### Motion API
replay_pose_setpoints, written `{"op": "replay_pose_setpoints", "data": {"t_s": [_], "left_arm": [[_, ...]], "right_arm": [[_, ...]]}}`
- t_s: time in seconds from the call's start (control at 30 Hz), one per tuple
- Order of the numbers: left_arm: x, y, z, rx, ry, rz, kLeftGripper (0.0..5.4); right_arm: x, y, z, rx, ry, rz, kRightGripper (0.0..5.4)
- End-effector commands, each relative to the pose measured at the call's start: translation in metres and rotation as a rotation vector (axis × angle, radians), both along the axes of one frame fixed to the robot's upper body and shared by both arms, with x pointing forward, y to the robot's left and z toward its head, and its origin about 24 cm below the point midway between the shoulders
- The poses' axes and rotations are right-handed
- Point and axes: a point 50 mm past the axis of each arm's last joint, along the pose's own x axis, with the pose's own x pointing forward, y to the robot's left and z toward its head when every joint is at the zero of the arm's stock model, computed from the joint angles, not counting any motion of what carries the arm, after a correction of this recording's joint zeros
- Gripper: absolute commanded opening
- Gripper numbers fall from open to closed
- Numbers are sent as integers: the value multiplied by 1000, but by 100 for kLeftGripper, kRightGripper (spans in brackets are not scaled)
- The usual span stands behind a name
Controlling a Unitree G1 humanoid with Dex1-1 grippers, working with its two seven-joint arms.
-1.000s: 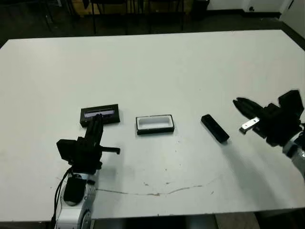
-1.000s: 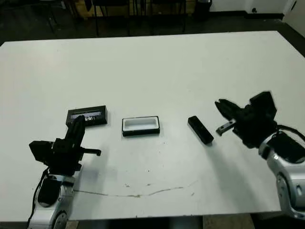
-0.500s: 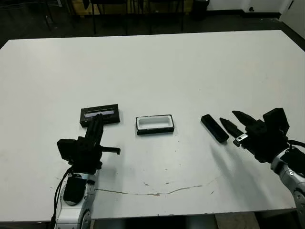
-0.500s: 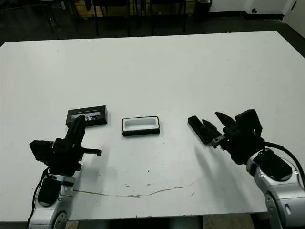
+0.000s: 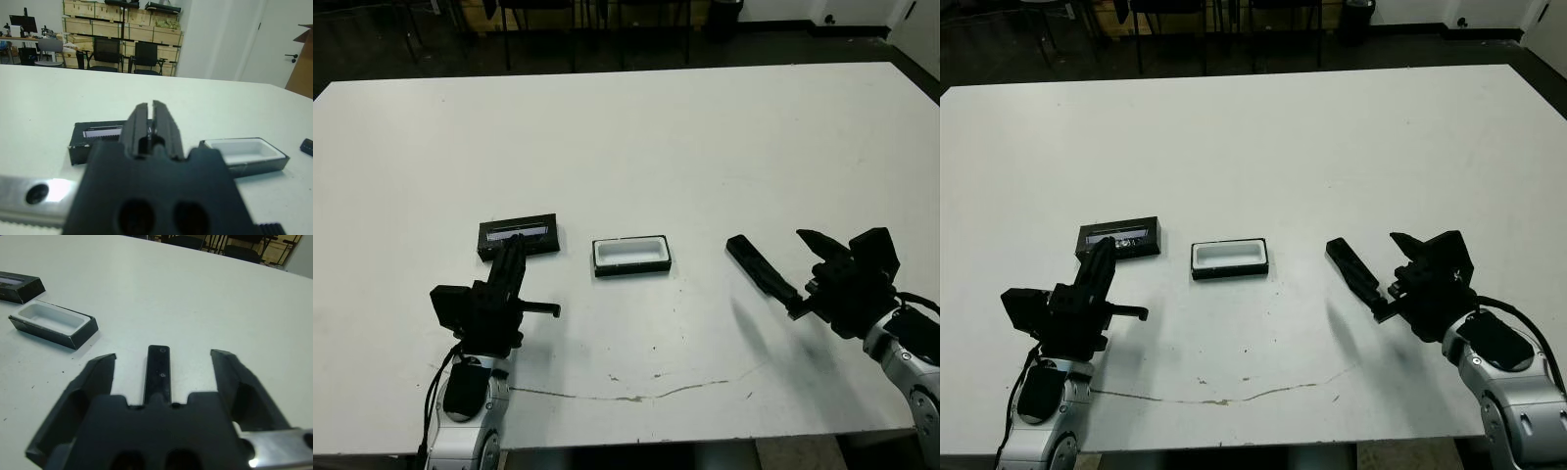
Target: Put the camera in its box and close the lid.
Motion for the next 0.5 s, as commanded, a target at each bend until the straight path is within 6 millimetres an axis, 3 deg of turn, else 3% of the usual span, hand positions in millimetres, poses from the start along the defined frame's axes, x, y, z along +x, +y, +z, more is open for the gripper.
{"op": "replay_pose_setpoints", "data": {"t_s": [0.03,0.5], "left_arm": [[-3,3,-5,18,30,2,0],[-3,2,-7,2,43,5,0]], "right_arm": [[0,1,-8,-19,31,8,539],[-7,10,-29,11,70,11,539]]}}
